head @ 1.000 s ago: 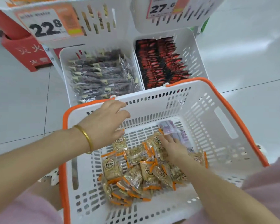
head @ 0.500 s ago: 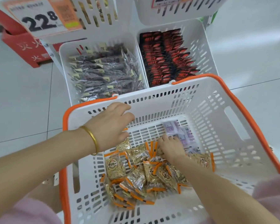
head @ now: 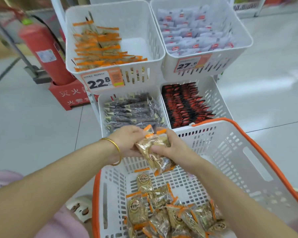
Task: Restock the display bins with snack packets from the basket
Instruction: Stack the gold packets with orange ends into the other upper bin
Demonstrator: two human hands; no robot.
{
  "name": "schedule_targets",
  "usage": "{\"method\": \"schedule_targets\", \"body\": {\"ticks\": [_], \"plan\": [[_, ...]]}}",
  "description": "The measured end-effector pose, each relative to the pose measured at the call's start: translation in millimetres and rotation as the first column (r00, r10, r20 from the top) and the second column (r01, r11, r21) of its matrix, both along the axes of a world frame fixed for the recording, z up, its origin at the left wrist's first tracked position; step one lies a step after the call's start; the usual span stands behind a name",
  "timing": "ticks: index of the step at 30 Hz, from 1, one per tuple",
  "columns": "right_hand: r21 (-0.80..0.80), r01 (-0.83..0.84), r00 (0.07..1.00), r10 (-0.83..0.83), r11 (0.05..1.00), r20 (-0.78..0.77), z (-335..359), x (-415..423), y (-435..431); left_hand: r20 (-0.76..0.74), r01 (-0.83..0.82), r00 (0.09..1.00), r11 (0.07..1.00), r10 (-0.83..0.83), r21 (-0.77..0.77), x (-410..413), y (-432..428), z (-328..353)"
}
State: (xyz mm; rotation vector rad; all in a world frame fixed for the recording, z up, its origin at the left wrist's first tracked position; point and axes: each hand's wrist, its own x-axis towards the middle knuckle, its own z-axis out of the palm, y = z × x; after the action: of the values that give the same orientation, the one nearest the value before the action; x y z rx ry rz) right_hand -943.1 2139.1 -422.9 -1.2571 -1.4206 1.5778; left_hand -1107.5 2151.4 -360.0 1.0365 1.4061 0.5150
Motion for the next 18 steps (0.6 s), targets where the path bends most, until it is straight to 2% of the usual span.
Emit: {"method": "schedule_targets", "body": {"ticks": [3, 7, 9, 11, 14, 16, 18], "plan": [[0.0, 0.105, 0.992, -0.105, 0.994, 0.072, 9, -12, -3, -0.055, -0.001, 0.998, 0.995, 0.006, 0.096, -7, 0, 10], [-0.052, 0.293, 0.955, -0.29, 0.955, 0.059, 13, -20, -5, -0.075, -0.002, 0.997, 0.991, 0.012, 0.132, -7, 0, 12], [-0.151, 0.284, 0.958, -0.286, 0.947, 0.012, 15, -19, -5, -0.084, 0.015, 0.996, 0.989, -0.002, 0.149, -6, 0, 10], [-0.214, 0.202, 0.979, -0.204, 0.956, 0.01, 15, -17, -6, -0.105, 0.017, 0.994, 0.988, 0.0, 0.154, -6, 2, 9], [-0.183, 0.095, 0.994, -0.081, 0.979, 0.079, 17, -19, -4, -0.142, 0.003, 0.99, 0.988, 0.019, 0.156, -8, 6, 6], [-0.145, 0.184, 0.977, -0.164, 0.972, 0.138, 13, -17, 0, -0.13, -0.041, 0.99, 0.988, 0.06, 0.148, -8, 9, 6], [-0.184, 0.309, 0.949, -0.29, 0.933, 0.124, 8, -10, 3, -0.069, -0.123, 0.989, 0.985, 0.132, 0.121, -8, 11, 7]]}}
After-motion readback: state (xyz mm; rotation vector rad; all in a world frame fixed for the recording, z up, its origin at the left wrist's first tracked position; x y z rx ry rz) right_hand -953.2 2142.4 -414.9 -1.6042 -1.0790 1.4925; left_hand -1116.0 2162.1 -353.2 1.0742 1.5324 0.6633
